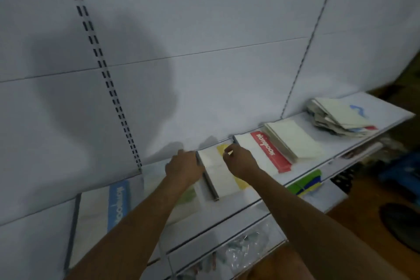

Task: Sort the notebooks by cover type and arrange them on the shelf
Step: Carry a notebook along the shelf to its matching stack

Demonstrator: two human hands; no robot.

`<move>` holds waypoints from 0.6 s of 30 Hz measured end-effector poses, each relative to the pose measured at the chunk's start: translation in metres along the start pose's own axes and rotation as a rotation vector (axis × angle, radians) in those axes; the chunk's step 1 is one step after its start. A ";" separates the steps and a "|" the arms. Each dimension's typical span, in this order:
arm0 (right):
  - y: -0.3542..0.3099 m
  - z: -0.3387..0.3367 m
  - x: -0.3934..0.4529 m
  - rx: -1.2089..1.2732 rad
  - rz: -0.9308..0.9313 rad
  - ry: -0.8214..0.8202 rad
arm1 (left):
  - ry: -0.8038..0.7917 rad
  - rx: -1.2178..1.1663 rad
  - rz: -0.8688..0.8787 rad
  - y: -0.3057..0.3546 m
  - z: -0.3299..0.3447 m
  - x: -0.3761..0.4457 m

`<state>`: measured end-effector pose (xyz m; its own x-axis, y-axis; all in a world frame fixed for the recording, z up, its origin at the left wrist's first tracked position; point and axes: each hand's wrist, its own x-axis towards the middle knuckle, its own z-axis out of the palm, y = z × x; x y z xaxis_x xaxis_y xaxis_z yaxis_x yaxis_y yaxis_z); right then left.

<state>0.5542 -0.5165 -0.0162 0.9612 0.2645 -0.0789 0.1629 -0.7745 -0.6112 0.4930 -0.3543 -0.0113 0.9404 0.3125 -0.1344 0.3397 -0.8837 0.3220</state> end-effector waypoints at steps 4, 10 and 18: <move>0.068 -0.076 -0.027 -0.039 0.165 0.209 | -0.027 -0.075 0.292 0.093 0.012 0.004; 0.192 -0.191 -0.114 -0.091 0.461 0.445 | -0.110 -0.130 0.617 0.243 0.038 -0.033; 0.329 -0.303 -0.204 -0.081 0.624 0.614 | -0.112 -0.161 0.816 0.428 0.091 -0.090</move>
<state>0.4788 -0.9995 0.0374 0.8265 -0.5583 0.0716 -0.4393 -0.7194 -0.5381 0.5517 -0.7928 0.0538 0.8877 -0.4472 0.1094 -0.4400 -0.7543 0.4872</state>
